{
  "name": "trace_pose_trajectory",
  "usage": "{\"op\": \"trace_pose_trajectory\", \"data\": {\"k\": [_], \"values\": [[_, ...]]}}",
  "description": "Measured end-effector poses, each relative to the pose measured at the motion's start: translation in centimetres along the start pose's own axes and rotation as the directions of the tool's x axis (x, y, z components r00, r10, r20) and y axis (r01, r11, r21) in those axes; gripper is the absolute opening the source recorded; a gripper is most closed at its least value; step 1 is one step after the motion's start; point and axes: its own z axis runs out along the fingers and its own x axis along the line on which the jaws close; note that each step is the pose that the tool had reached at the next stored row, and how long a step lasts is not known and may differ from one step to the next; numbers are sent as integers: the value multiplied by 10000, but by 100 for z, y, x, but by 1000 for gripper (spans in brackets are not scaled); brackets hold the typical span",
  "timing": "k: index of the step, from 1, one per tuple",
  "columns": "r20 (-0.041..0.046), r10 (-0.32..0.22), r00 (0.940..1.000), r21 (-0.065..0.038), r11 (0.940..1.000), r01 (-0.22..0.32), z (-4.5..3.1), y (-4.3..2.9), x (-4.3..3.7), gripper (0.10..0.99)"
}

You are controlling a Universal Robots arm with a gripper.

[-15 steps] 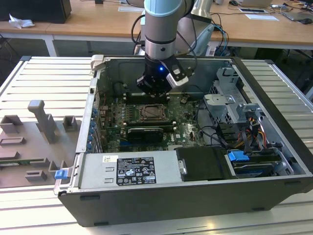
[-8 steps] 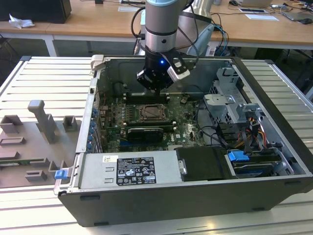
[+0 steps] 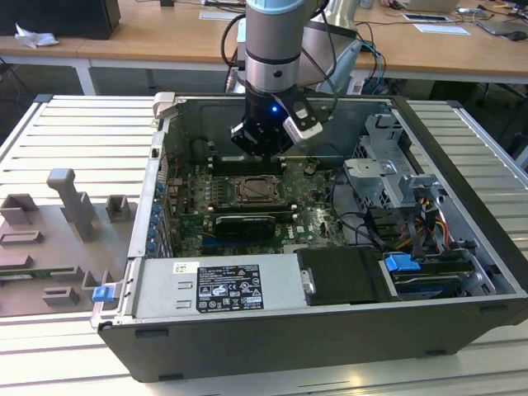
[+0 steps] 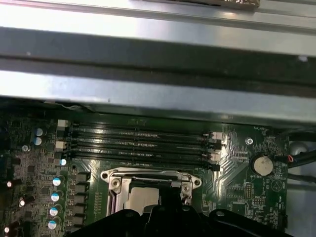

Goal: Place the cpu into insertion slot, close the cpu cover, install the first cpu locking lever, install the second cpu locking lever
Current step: 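Install the second cpu locking lever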

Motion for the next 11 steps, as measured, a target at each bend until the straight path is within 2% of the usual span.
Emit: {"op": "trace_pose_trajectory", "data": {"k": [5,9,11], "values": [[0,0,10000,1,10000,0,-7,-106,8,106],[-1,2,10000,1,10000,-2,-39,-119,9,106],[-1,0,10000,1,10000,0,-88,-118,7,106]]}}
